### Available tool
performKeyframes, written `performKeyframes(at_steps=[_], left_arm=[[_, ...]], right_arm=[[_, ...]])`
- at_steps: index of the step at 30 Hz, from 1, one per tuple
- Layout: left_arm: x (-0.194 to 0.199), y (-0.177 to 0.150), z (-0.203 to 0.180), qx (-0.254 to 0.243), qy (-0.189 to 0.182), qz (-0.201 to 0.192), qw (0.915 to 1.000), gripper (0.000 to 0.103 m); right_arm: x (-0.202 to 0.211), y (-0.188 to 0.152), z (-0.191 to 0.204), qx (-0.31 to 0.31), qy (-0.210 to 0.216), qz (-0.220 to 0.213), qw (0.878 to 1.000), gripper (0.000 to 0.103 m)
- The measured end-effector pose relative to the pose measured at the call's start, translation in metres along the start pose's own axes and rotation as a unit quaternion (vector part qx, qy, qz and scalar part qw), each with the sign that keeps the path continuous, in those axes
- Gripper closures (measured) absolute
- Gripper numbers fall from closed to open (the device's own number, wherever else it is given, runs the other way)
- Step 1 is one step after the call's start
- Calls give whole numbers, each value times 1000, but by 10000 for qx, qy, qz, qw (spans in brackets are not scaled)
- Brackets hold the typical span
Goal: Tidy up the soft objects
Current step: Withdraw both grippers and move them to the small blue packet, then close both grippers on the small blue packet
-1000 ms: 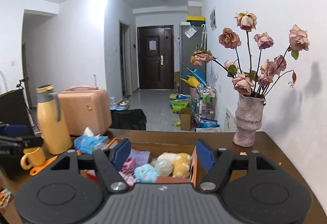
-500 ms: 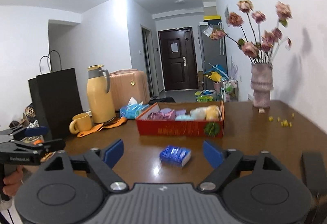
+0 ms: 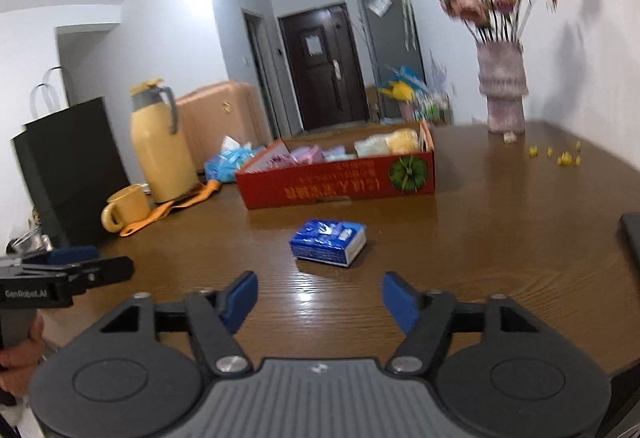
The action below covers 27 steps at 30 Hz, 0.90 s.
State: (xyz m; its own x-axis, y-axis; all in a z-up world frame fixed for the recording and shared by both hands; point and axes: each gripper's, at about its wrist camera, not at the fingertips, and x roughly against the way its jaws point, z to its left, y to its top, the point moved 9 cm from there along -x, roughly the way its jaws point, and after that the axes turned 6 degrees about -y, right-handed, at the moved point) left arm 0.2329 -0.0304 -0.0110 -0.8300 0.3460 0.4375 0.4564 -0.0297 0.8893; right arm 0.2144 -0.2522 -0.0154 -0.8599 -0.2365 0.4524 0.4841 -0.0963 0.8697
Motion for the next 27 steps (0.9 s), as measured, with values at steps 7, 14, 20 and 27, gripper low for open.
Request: performKeyframes(at_steps=[7, 14, 20, 27], left_arm=[[-122, 20, 0, 526, -723, 762, 9931, 48], [-197, 24, 14, 1516, -1409, 1468, 9673, 55], [-214, 18, 12, 1682, -1731, 1627, 9567, 77], [-202, 16, 6, 1692, -1629, 1557, 9595, 82]], right_arm=[[-93, 17, -15, -556, -5, 340, 9979, 64], [-160, 30, -35, -1329, 100, 631, 9891, 71], [-182, 25, -34, -1398, 303, 759, 9868, 81], [-181, 26, -29, -1321, 289, 786, 9877, 83]])
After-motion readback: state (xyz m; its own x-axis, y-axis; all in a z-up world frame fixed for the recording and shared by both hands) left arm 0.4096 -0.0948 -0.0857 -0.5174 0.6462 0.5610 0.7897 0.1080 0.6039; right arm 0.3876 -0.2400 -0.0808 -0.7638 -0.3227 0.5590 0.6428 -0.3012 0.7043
